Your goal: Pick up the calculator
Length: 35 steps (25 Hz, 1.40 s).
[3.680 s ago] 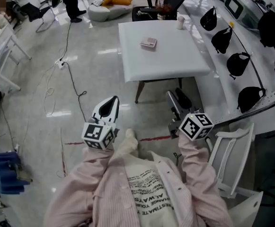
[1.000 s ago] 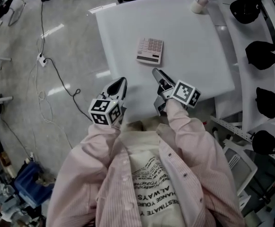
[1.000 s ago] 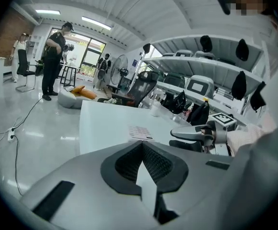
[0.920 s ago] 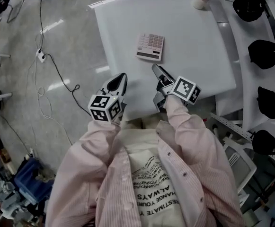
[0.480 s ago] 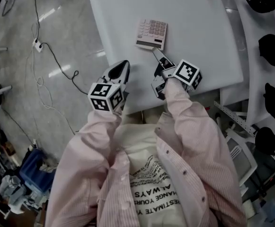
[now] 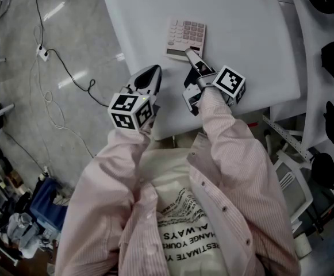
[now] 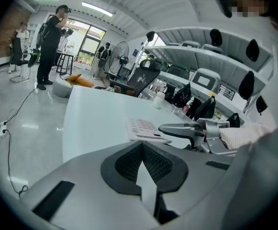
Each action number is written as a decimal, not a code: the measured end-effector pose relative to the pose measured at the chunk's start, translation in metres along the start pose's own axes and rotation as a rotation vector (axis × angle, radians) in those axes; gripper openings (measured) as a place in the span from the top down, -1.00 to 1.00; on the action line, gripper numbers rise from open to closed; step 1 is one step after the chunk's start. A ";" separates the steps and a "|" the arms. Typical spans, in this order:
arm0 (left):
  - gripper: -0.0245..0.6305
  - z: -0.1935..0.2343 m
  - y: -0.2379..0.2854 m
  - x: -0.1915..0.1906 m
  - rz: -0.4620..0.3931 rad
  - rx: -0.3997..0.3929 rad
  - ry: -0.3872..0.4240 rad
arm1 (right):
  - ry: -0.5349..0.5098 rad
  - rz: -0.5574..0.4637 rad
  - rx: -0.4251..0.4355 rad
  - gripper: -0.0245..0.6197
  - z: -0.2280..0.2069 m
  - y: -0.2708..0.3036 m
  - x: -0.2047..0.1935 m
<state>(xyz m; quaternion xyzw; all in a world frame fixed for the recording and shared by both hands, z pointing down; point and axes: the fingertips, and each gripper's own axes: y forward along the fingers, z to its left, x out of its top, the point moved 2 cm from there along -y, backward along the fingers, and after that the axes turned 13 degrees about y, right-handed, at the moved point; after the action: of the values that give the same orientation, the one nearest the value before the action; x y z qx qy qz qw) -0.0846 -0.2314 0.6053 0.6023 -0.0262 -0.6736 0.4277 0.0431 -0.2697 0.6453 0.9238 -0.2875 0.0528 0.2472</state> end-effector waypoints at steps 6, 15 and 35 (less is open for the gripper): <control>0.92 0.004 0.009 0.002 0.011 -0.012 -0.005 | 0.096 -0.019 0.012 0.38 -0.003 0.011 0.002; 0.92 0.005 0.013 -0.004 0.015 -0.021 -0.018 | 0.176 -0.040 0.011 0.39 -0.009 0.015 0.006; 0.92 0.010 0.007 -0.009 0.012 -0.023 -0.020 | 0.253 -0.150 0.045 0.72 -0.015 0.011 0.010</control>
<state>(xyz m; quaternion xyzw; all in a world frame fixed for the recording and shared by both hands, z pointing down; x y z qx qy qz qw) -0.0899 -0.2353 0.6185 0.5905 -0.0265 -0.6771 0.4383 0.0459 -0.2752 0.6655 0.9340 -0.1828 0.1565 0.2641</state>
